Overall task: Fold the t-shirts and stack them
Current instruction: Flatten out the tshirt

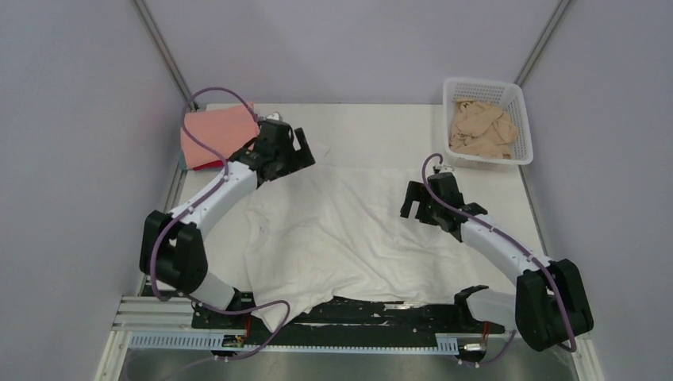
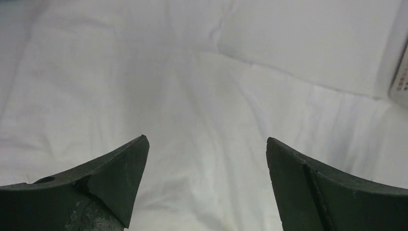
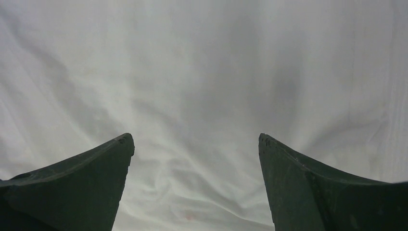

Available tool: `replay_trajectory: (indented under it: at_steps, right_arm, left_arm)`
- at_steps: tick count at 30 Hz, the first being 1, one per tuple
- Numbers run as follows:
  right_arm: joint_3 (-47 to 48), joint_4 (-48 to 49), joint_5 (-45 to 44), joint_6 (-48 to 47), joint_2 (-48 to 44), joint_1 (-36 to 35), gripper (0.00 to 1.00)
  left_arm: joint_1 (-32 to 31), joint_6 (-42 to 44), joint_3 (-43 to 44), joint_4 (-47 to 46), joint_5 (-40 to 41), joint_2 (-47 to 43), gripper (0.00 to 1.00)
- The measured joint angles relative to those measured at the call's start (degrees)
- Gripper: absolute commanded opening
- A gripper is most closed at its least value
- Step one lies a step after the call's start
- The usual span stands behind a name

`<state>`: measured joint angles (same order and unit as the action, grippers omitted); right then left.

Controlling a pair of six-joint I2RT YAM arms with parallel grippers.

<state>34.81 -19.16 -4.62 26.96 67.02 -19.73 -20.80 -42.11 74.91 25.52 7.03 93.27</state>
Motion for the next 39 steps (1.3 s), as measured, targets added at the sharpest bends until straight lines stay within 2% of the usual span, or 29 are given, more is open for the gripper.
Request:
replay_trajectory:
  at_steps: [2,4,9,14,18,23,27,34,39]
  right_arm:
    - [2.8,-0.2,-1.1,0.2,3.3,0.0,1.0]
    - [5.8,-0.3,-2.6,0.2,7.5,0.0,1.0]
    - [10.7,-0.3,-3.8,0.3,16.4,0.0,1.0]
    - [14.4,-1.0,-4.6,0.0,24.1,0.6,1.0]
    - [19.1,-1.1,-4.2,-0.9,28.4,1.5,1.0]
    - [26.1,-0.8,-2.7,-2.3,34.6,4.0,1.0]
    - [33.9,-0.8,-0.6,-3.7,40.8,6.6,1.0]
    - [53.9,-3.8,0.6,-6.0,54.6,9.0,1.0]
    - [60.8,-6.7,0.5,-6.8,58.5,9.1,1.0]
  left_arm:
    - [-2.9,-0.5,-7.8,-0.1,-0.4,-7.4,1.0]
    - [-3.0,-1.4,-13.7,0.1,-0.6,-10.5,1.0]
    - [-1.4,-2.1,-22.3,0.7,-1.0,-8.2,1.0]
    - [-1.3,-1.9,-22.9,-1.1,-4.0,-2.5,1.0]
    - [0.1,-1.5,-18.0,-1.3,-5.9,3.0,1.0]
    - [4.7,-1.5,-10.1,-1.5,-10.5,9.8,1.0]
    - [7.0,-1.0,-0.9,0.0,-12.3,16.6,1.0]
    - [8.5,0.7,17.0,5.4,-12.8,28.5,1.0]
    - [9.5,2.6,29.3,9.3,-13.2,35.9,1.0]
